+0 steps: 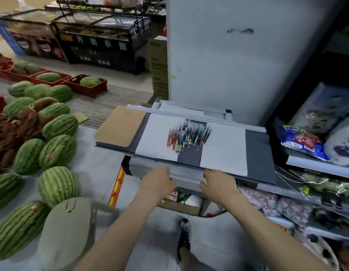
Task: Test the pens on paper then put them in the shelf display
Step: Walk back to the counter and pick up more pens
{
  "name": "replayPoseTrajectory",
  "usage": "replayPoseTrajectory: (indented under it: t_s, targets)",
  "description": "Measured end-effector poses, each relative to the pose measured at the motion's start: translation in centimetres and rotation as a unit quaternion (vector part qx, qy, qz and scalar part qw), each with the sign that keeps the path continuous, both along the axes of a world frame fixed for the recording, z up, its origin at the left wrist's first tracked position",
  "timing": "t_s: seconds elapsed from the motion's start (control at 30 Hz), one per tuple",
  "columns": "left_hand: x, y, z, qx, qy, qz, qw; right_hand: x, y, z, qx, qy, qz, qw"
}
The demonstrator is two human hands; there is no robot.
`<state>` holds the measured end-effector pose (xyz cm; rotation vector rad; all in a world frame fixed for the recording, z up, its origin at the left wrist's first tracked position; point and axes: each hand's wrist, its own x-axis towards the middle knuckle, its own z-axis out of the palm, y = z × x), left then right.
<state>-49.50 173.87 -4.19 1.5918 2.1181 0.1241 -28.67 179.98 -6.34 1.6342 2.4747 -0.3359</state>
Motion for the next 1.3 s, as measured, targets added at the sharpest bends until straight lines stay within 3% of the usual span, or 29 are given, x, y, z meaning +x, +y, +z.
replayPoseTrajectory:
  t_s: [0.33,0.53,0.8,1.3]
  targets:
    - [-4.0,15.5,-2.3,-0.048,0.012,0.036,0.998,-2.1,16.0,-2.0,-0.044,0.062,-0.106,0.992]
    - [-5.3,21.8,-4.2,-0.066,-0.010,0.092,0.994,-2.9,22.3,-3.0,-0.109,0.139,-0.212,0.961]
    - [-5.6,26.7,-7.8,-0.105,-0.025,0.108,0.988,-4.7,27.2,-5.3,-0.160,0.160,-0.291,0.930]
    - [-6.2,29.8,-10.2,-0.110,-0.061,0.114,0.985,-8.9,30.0,-9.0,-0.163,0.075,-0.352,0.919]
